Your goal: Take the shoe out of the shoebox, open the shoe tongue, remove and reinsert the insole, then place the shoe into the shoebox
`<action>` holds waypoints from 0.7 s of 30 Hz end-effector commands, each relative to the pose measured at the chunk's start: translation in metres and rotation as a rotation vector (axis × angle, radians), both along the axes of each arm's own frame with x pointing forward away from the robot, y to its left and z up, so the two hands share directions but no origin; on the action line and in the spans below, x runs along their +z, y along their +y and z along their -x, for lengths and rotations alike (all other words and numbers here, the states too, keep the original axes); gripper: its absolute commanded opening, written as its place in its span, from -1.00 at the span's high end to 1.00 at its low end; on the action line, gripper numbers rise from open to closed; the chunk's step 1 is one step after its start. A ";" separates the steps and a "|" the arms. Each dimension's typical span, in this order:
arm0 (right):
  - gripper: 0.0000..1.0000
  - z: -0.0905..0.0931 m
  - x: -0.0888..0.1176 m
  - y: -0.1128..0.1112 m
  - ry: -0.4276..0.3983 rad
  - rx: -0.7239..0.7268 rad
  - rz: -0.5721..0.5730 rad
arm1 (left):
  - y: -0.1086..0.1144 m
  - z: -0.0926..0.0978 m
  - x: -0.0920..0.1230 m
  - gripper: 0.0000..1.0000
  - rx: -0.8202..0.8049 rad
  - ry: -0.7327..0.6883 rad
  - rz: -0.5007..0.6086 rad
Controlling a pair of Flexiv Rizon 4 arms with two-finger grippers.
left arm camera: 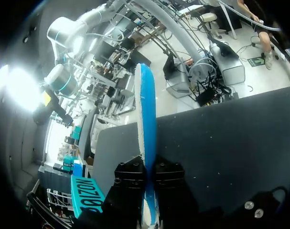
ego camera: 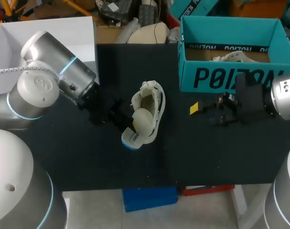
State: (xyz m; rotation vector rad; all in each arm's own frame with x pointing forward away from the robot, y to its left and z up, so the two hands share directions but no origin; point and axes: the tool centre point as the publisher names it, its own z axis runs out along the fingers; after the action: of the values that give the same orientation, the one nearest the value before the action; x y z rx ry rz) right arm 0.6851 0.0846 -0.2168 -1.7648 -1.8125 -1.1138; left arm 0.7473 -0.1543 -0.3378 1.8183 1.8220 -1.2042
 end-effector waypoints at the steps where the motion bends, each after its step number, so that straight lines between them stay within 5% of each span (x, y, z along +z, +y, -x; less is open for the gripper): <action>1: -1.00 0.000 0.000 0.000 0.001 0.000 0.002 | -0.011 -0.019 -0.008 1.00 -0.027 0.023 -0.002; 21: -1.00 0.000 0.000 0.000 0.001 0.000 0.002 | -0.035 -0.063 -0.040 1.00 0.034 -0.088 0.043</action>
State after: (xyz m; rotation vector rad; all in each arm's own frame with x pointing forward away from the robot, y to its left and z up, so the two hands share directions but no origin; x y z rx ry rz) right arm 0.6853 0.0851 -0.2172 -1.7656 -1.8133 -1.1135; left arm 0.8091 -0.1837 -0.3689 1.7943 1.7557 -1.1314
